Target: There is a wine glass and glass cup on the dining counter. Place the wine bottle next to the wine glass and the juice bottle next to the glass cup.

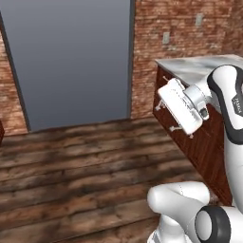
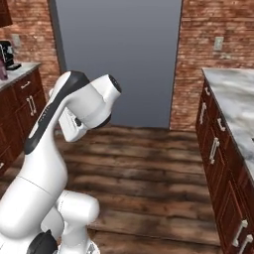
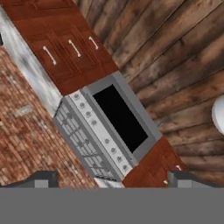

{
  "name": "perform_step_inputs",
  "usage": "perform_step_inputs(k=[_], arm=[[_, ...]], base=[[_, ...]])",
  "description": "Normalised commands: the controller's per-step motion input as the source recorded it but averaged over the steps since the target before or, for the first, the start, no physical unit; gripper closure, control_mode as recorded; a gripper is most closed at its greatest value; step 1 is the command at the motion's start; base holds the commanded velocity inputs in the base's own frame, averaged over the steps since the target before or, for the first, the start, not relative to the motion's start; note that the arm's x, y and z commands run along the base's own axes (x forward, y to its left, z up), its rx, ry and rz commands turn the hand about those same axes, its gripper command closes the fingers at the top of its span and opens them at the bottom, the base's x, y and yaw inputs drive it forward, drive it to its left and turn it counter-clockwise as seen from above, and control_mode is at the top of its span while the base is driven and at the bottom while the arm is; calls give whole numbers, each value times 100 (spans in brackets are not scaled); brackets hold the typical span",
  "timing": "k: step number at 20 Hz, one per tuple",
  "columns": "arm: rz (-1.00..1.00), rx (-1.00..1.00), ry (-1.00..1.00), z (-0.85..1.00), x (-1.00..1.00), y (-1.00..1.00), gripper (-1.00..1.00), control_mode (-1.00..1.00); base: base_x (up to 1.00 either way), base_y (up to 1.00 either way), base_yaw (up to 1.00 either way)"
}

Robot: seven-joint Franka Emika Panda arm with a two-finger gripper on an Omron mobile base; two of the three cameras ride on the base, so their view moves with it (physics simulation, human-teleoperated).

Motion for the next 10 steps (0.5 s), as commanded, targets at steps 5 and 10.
perform_step_inputs(k=[5, 10], arm=[[0, 0, 0, 0, 0, 0, -100, 100], [0, 0, 0, 0, 0, 0, -100, 100]], base=[[100, 12, 23], [100, 0, 48]])
